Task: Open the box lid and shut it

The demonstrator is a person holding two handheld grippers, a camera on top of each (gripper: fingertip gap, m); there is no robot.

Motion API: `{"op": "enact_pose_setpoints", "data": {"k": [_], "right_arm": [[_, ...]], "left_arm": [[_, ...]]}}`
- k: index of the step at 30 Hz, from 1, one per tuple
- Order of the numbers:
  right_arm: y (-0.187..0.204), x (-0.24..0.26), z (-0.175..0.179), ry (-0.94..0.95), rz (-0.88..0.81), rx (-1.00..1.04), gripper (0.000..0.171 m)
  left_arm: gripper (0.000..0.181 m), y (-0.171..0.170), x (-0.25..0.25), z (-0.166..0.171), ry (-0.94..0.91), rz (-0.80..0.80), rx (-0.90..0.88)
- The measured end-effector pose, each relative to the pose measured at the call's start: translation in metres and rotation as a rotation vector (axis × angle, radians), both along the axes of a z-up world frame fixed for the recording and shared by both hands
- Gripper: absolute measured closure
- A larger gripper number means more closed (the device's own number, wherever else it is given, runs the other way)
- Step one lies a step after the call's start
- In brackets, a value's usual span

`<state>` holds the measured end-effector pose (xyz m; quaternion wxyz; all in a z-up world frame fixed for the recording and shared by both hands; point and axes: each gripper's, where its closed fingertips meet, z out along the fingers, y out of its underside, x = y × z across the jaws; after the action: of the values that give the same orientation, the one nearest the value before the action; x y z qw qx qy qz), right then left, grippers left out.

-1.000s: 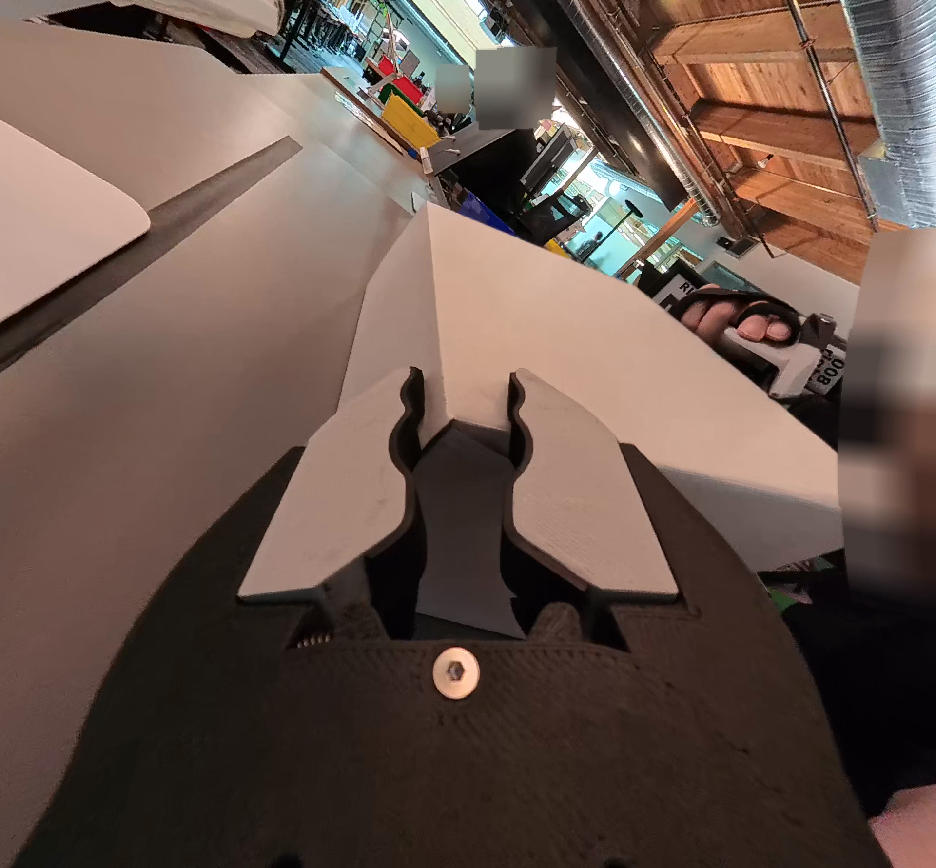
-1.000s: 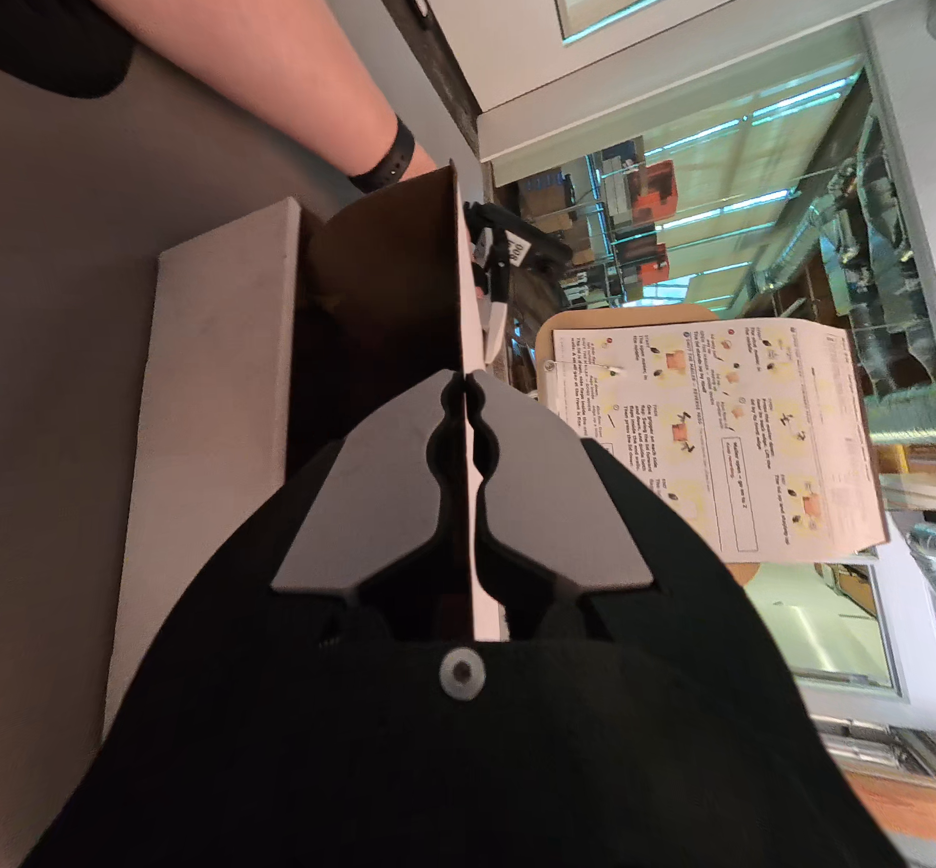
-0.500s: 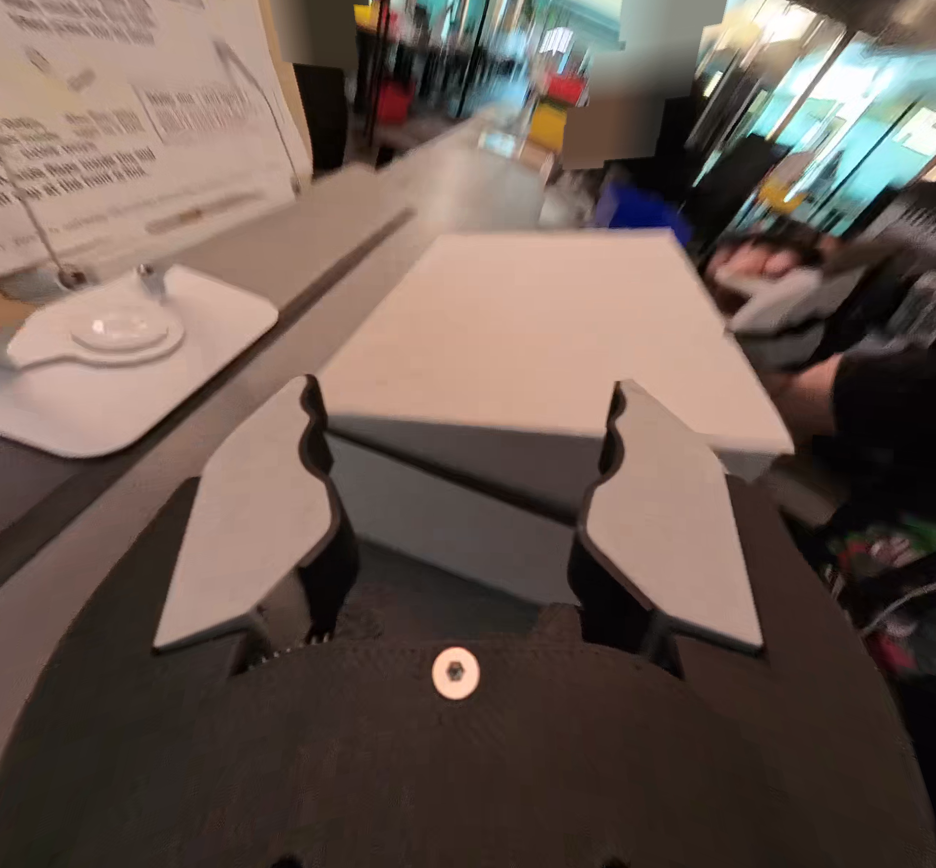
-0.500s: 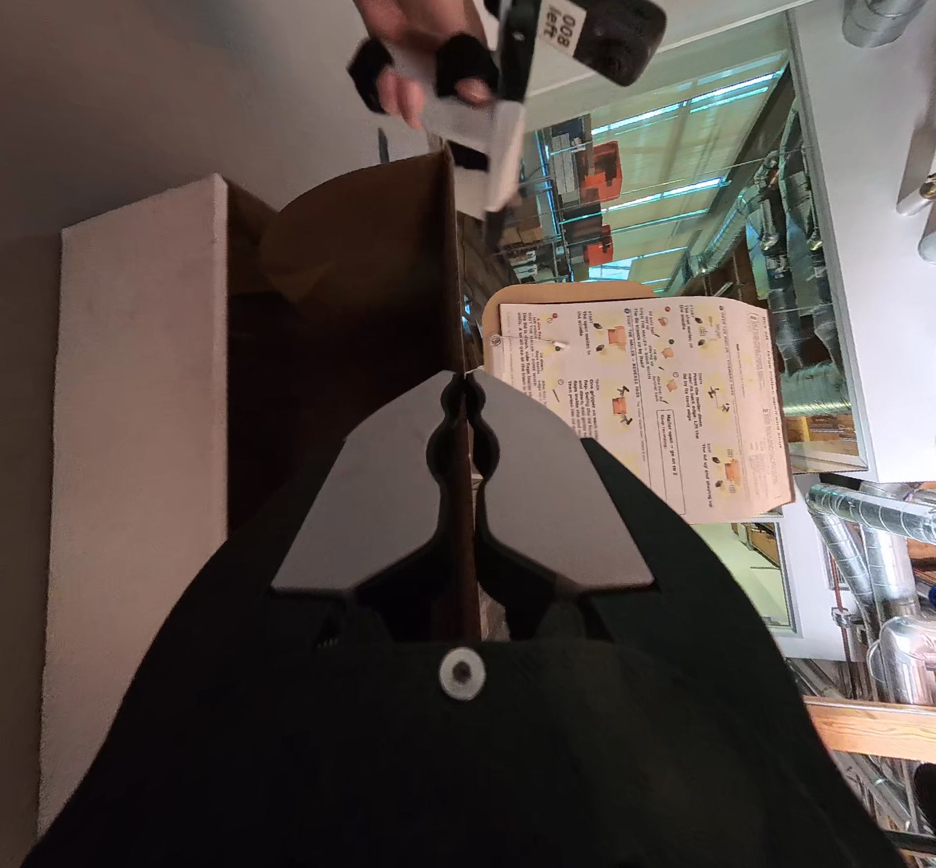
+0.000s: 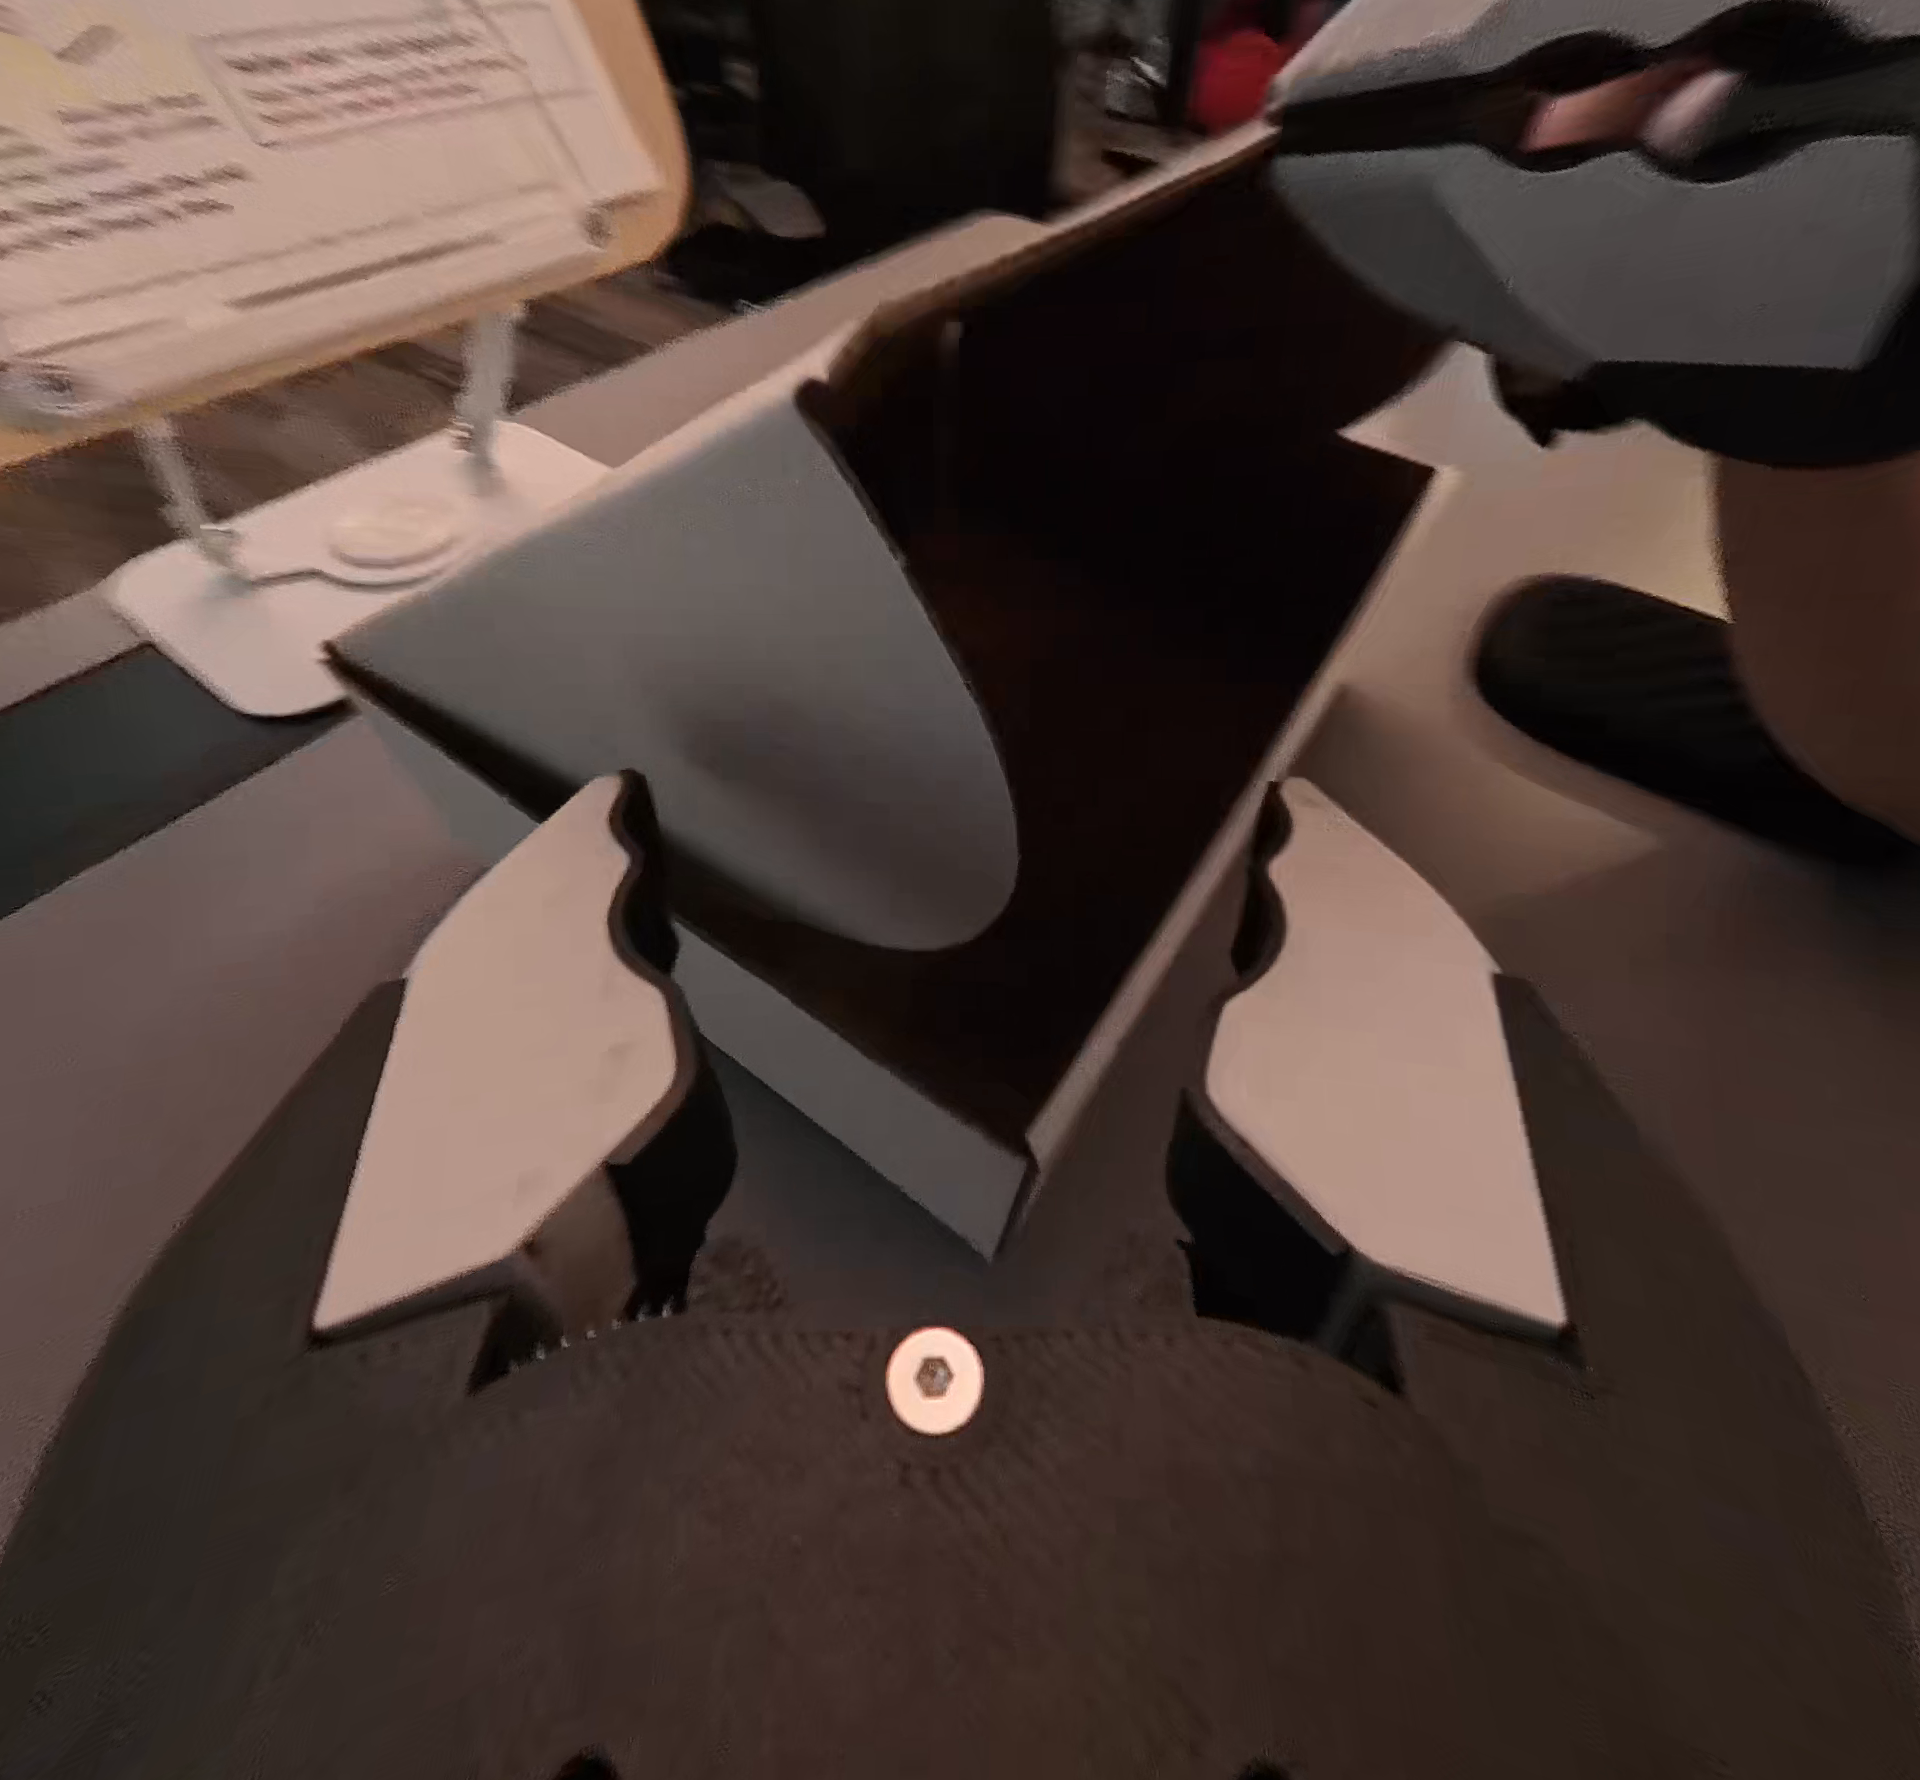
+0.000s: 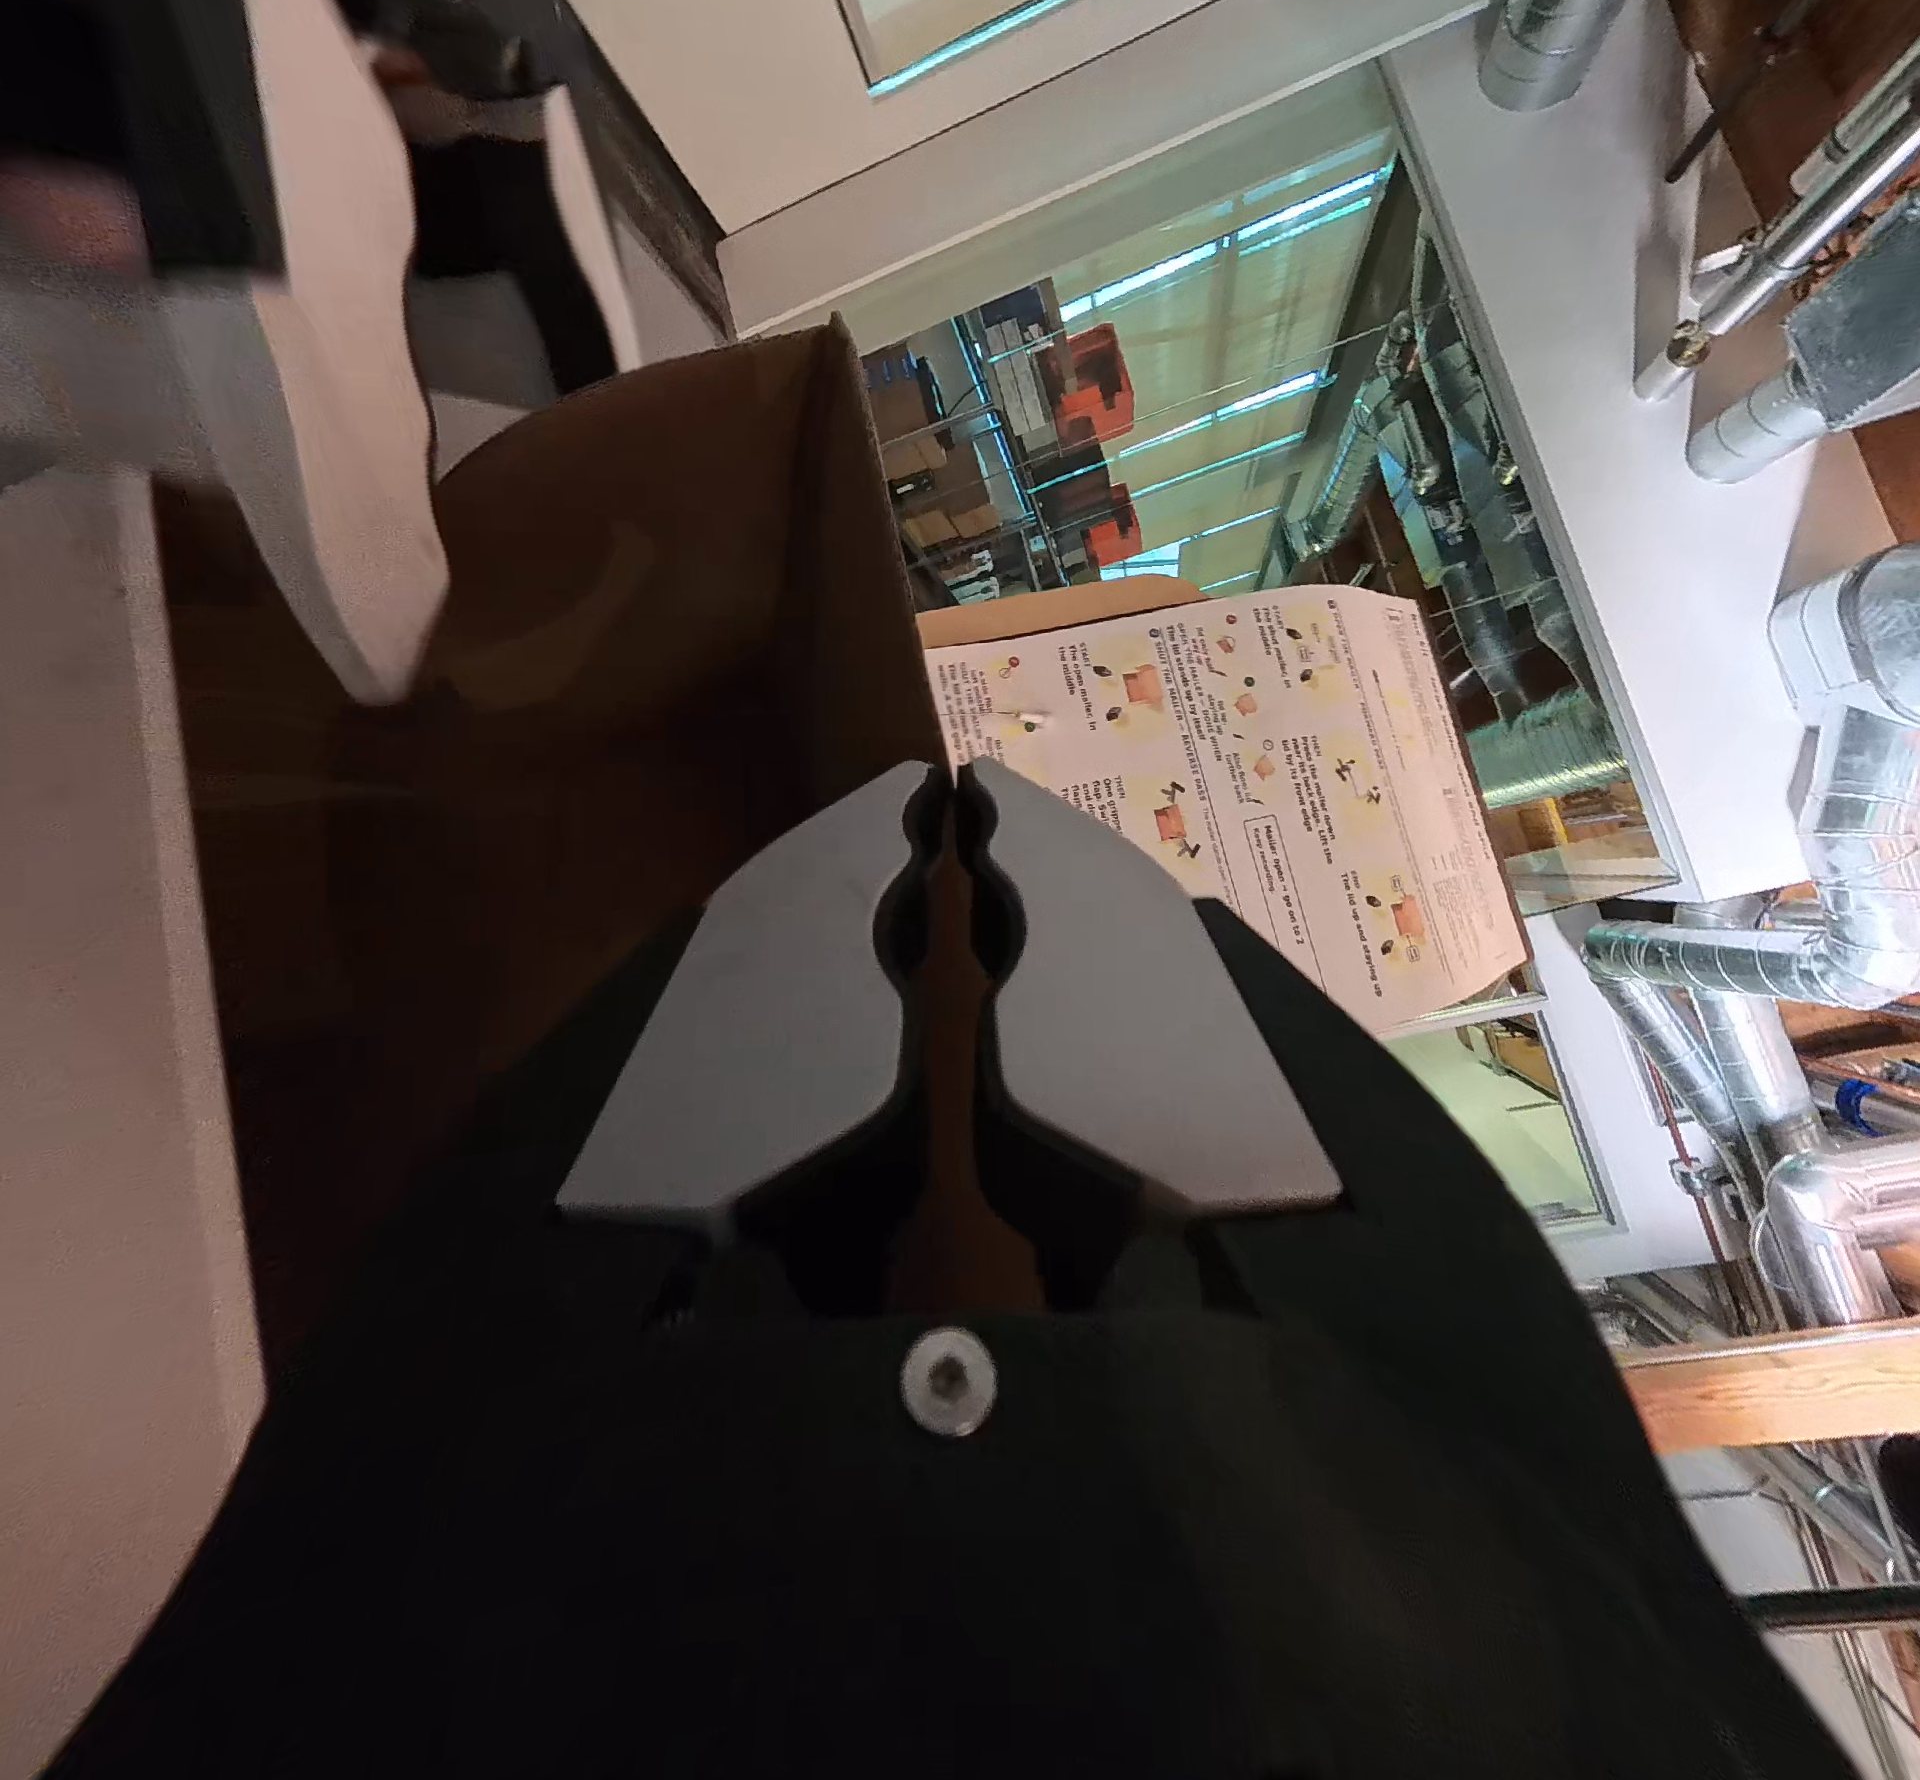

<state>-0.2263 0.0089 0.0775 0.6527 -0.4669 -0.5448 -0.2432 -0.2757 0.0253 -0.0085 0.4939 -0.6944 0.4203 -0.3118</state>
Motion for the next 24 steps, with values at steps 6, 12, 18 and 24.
{"op": "enact_pose_setpoints", "data": {"k": [6, 12, 18, 24], "right_arm": [[0.006, 0.011, 0.01, 0.074, -0.018, 0.009, 0.168], [-0.013, 0.06, 0.061, 0.252, -0.01, -0.023, 0.148], [-0.046, 0.162, 0.097, 0.591, -0.199, -0.259, 0.105], [-0.067, 0.195, 0.063, 0.761, -0.304, -0.581, 0.098]], "left_arm": [[0.126, 0.025, 0.01, -0.01, 0.045, 0.188, 0.105], [0.159, 0.044, -0.012, 0.004, 0.177, 0.287, 0.112], [0.173, 0.053, -0.034, 0.031, 0.377, 0.37, 0.134], [0.175, 0.056, -0.036, 0.052, 0.46, 0.396, 0.006]]}}
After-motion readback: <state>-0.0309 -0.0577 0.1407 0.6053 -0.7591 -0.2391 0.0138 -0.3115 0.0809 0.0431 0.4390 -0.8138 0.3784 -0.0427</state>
